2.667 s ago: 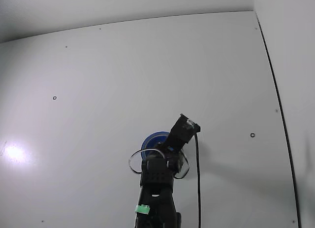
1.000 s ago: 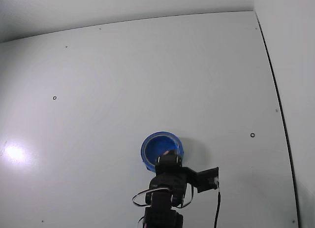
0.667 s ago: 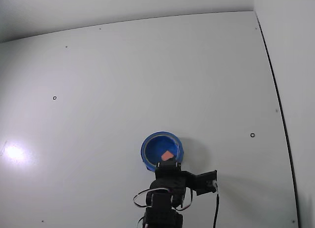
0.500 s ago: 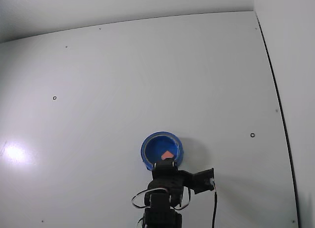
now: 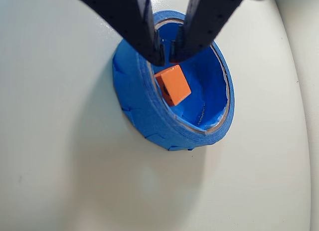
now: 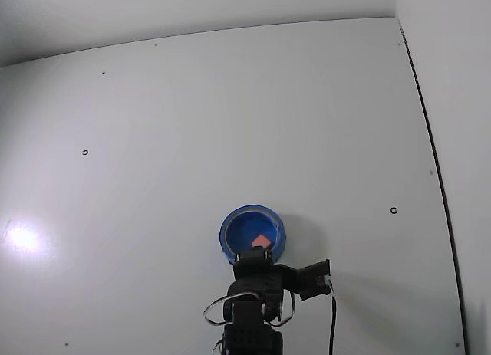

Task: Grasp a block and put it in the bin.

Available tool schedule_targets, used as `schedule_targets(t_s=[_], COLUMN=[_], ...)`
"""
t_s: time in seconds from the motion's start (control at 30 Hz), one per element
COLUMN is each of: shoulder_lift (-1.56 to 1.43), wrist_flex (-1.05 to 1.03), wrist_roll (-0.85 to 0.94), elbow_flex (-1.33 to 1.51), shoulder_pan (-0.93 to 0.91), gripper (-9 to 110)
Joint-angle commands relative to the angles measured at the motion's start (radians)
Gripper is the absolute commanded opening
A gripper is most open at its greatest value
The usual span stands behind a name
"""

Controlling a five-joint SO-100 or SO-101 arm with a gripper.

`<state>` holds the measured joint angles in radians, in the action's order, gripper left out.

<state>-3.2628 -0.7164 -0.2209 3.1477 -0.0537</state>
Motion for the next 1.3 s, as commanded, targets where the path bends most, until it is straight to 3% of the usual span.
schedule_targets(t_s=[0.0, 1.27], shoulder_lift=[0.0, -0.006], wrist_flex=[0.006, 0.008], wrist_roll=[-0.008, -0.005], elbow_flex=[0.008, 0.012], shoulder_pan=[0.005, 0.002], gripper=[0, 0])
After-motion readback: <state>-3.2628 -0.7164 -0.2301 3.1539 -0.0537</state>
